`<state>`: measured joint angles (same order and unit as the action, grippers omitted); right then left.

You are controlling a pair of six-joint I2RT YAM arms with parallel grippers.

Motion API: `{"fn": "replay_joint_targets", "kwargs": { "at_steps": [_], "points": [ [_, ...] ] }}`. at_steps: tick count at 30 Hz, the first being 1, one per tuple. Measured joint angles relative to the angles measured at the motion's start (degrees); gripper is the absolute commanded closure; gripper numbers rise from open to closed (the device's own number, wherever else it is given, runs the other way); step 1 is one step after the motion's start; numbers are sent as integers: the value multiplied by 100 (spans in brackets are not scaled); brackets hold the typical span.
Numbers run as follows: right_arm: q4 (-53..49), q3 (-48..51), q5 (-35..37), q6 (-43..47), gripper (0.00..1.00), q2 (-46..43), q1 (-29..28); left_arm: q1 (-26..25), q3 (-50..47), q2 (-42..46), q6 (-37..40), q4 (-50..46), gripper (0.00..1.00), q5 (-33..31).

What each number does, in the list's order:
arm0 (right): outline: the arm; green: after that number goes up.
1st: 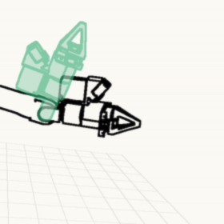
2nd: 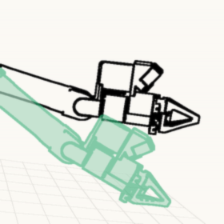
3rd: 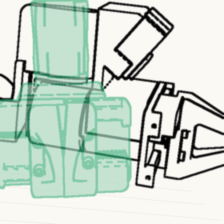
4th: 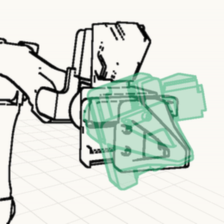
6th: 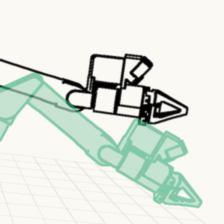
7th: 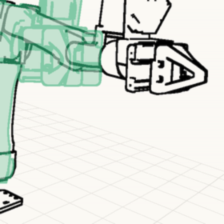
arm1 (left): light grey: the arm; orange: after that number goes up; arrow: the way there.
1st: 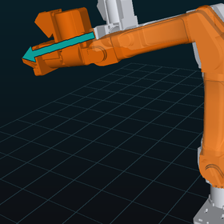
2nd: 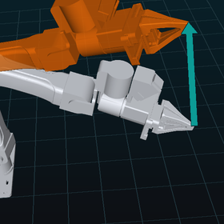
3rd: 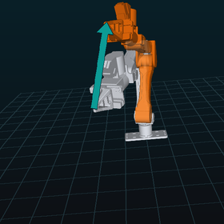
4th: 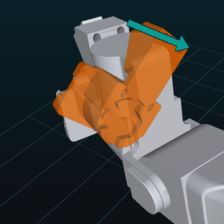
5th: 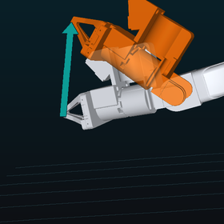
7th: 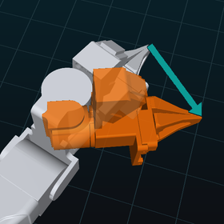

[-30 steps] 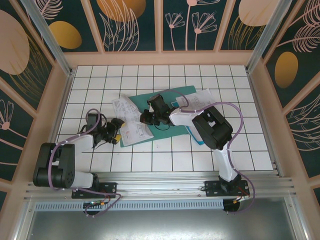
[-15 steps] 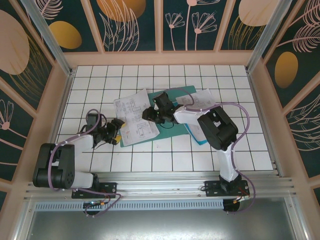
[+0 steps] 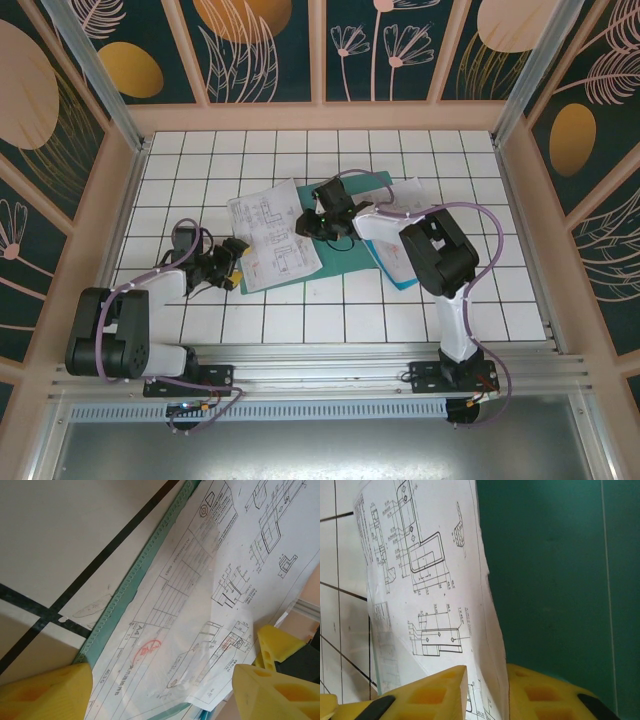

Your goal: Put the files into the folder

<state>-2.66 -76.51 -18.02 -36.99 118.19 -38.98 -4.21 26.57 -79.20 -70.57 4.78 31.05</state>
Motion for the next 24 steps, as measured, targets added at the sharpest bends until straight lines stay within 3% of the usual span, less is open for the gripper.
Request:
{"fn": "replay_joint_targets", "kwargs": {
  "at_steps": [5, 14, 24],
  "points": [
    [-39, 0, -2, 92, 100, 9, 0, 0, 0, 85, 26, -162, 23, -22],
    [133, 247, -9, 94, 100, 9, 39, 0, -28, 634, 114, -564, 22, -170],
    [896, 807, -306, -396, 100, 2, 129, 0, -343, 662, 55, -474, 23, -144]
  ]
}}
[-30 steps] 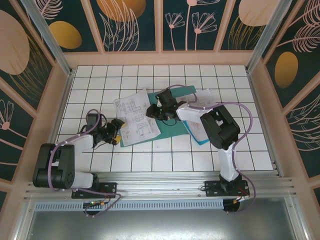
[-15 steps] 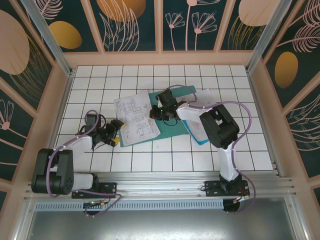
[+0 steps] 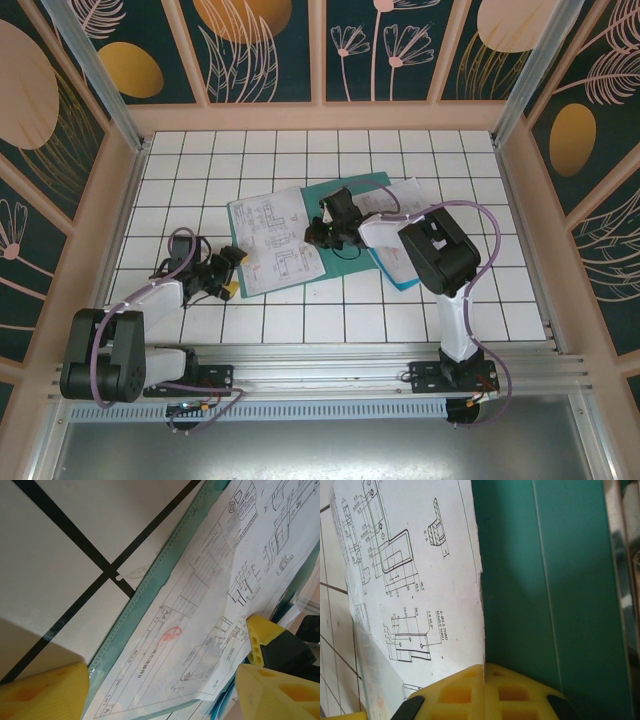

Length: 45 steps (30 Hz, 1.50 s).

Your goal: Put the files into the folder

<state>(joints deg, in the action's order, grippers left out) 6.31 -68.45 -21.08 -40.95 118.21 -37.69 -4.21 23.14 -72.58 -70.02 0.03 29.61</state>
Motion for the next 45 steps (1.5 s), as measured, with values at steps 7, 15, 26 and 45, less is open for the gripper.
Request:
{"fn": "replay_joint_targets", "kwargs": {
  "at_steps": [7, 15, 26, 45],
  "points": [
    [247, 85, -2, -361, 100, 0, 0, 2, -50, 0, -61, 105, 23, 15],
    [254, 70, -2, -463, 100, 0, -2, 2, -55, 0, -81, 120, 23, 13],
    [234, -7, 4, -483, 100, 0, -87, 0, -55, 166, -81, 105, 23, -7],
    [219, 103, 15, -651, 85, -22, -223, 0, -85, 188, -140, 116, 24, -28]
  ]
}}
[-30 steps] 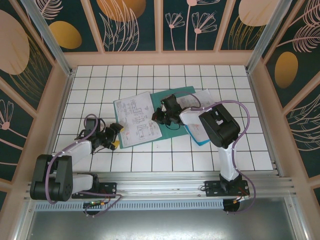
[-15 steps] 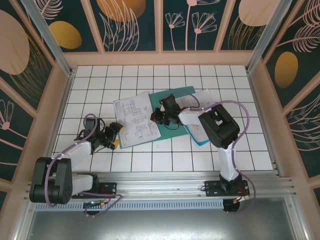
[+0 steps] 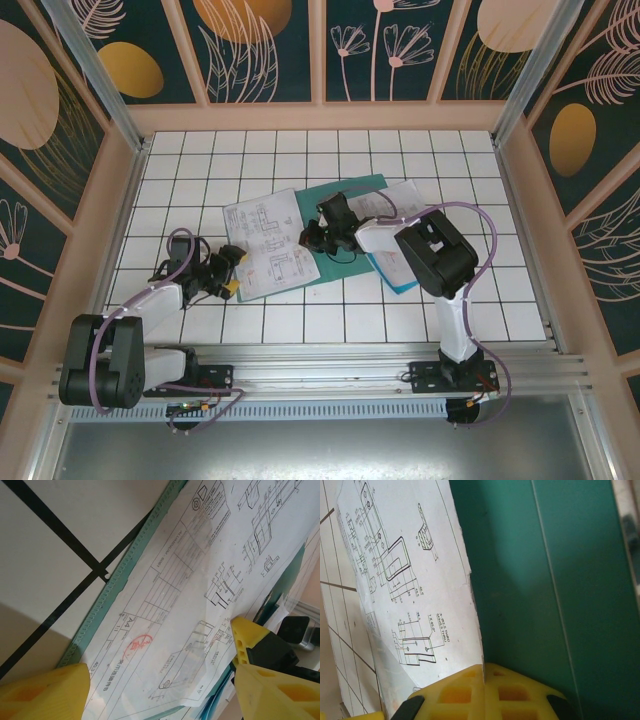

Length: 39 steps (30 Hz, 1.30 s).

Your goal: Put the files into the folder

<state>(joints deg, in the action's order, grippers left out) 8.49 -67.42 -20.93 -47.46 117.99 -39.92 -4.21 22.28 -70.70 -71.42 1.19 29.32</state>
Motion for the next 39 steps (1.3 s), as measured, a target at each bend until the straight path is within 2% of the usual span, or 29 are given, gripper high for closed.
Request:
{"fn": "replay_joint_targets", "kwargs": {
  "at_steps": [2, 4, 8, 11, 15, 19, 22, 27, 39],
  "points": [
    [-55, 17, 20, -55, 68, -79, -4, 0, 61, 83, 24, -177, 24, -74],
    [-192, 48, 83, -107, 56, -254, -20, -9, 186, 168, 66, -348, 24, -144],
    [-608, 55, 361, -142, 45, -772, -20, -146, 579, 245, 129, -584, 23, -260],
    [-925, 50, 643, -157, 44, -1276, 17, -509, 855, 170, 122, -603, 23, -328],
    [-1139, 70, 769, -162, 43, -1775, 275, -1335, 1274, -313, -39, -435, 23, -450],
    [-1307, 138, 763, -291, 42, -1917, 675, -2050, 1641, -1027, -262, -70, 23, -542],
    [-1541, 153, 741, -448, 42, -1878, 750, -2339, 1803, -1502, -376, 166, 23, -599],
    [-1825, -39, 647, -796, 42, -1458, 542, -2430, 1790, -1836, -415, 293, 23, -682],
    [-2227, -540, 634, -1233, 42, -787, 278, -2430, 1320, -1808, -413, 627, 23, -730]
  ]
}}
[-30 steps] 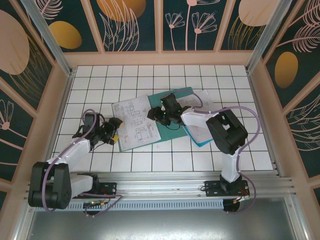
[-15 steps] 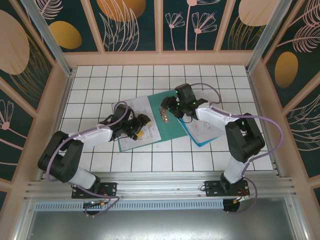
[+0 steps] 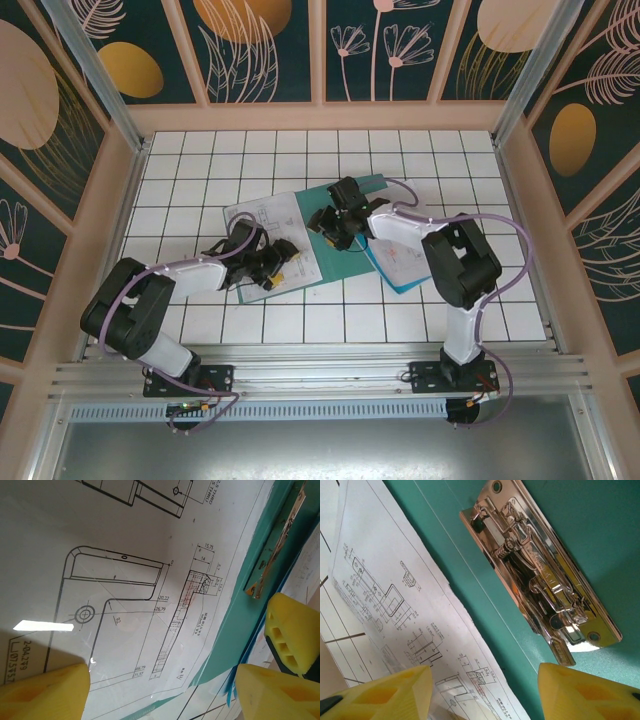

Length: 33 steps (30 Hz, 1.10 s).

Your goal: Put the files into the folder

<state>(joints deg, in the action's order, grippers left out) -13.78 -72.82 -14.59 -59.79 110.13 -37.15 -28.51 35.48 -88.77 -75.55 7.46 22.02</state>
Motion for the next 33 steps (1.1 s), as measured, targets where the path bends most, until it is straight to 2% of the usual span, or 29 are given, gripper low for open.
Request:
{"fn": "replay_joint_targets", "kwargs": {
  "at_steps": [24, 33],
  "points": [
    [-590, -546, 330, 11, 43, 527, -48, 0, -9, 11, 0, 4, 23, -2],
    [-1023, -883, 673, 87, 43, 756, -144, 0, -28, 24, 0, 20, 23, -4]
  ]
}}
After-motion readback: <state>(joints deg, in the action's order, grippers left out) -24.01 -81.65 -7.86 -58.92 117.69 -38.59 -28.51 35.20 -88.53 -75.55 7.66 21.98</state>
